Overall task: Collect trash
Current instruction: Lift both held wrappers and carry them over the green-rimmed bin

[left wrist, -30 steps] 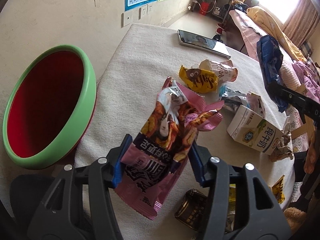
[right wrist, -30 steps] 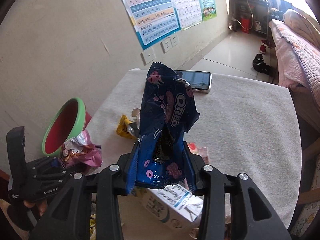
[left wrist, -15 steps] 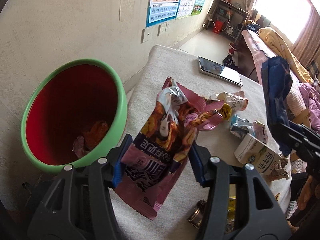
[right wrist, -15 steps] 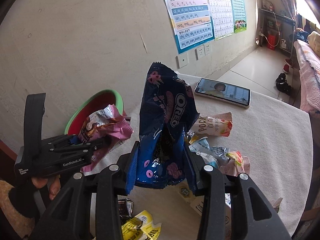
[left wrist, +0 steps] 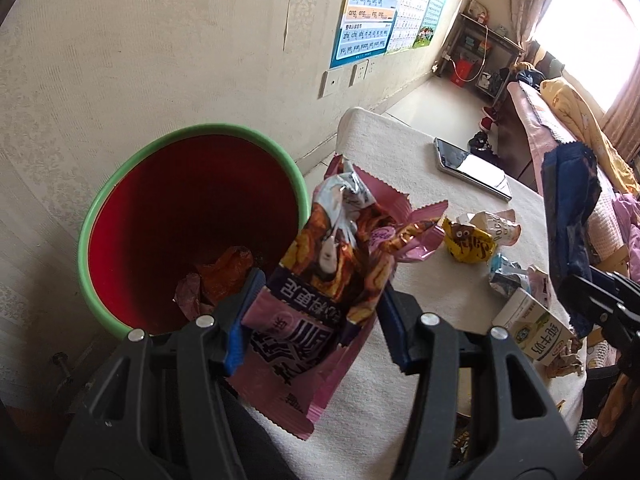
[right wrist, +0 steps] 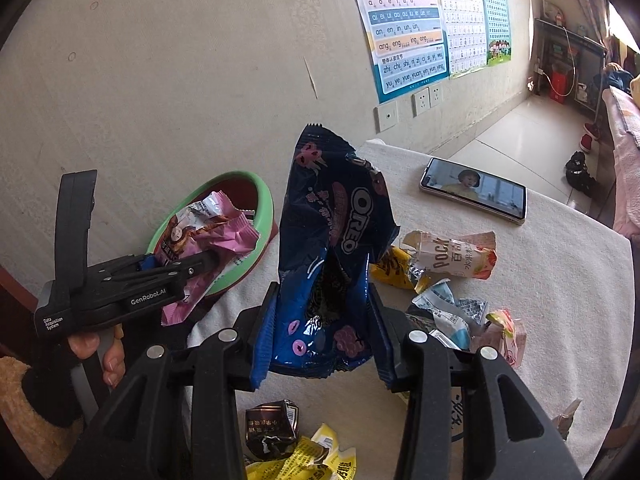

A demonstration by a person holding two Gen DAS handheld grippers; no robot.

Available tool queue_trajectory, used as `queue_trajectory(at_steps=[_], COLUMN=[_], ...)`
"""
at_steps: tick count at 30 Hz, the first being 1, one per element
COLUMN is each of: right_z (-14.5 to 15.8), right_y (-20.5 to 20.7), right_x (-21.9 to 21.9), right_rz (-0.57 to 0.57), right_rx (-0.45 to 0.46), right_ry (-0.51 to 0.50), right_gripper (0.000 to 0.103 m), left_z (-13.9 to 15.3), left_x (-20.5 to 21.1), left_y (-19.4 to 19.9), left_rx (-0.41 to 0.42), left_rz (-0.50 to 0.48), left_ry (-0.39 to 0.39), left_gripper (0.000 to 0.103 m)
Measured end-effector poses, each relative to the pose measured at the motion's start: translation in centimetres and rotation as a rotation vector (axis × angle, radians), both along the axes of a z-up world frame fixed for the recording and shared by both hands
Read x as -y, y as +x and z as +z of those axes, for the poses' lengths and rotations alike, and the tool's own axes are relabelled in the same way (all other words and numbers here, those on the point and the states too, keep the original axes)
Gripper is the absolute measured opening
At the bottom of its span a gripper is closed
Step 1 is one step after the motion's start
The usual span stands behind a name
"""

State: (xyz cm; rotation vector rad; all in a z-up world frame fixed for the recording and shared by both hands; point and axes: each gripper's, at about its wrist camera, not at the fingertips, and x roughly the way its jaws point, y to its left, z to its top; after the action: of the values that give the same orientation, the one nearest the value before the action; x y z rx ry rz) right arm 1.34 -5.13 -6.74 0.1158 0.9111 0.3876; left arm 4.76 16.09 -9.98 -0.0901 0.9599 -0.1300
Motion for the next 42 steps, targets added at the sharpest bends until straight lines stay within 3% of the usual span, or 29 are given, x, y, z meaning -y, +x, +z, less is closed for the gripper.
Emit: queue_trajectory(at_steps=[20,42], right_z=[-0.7,-1.2], right_y=[0.8,2.7], right_x=[-3.5,-8.2], right_rz=[0.069,0.167], right_rx=[-0.022,-0.017], right_ry=[-0.027,-0.038], right_gripper=[0.041,0.041], left_z=[0.0,1.0], left_x=[-2.2,-5.4], left_y=[-0.7,0.2], left_rx=[-0.004,0.026], left_rz=[0.058,0.149], left_ry=[-0.036,0.006], left_gripper=[0.053,0.053])
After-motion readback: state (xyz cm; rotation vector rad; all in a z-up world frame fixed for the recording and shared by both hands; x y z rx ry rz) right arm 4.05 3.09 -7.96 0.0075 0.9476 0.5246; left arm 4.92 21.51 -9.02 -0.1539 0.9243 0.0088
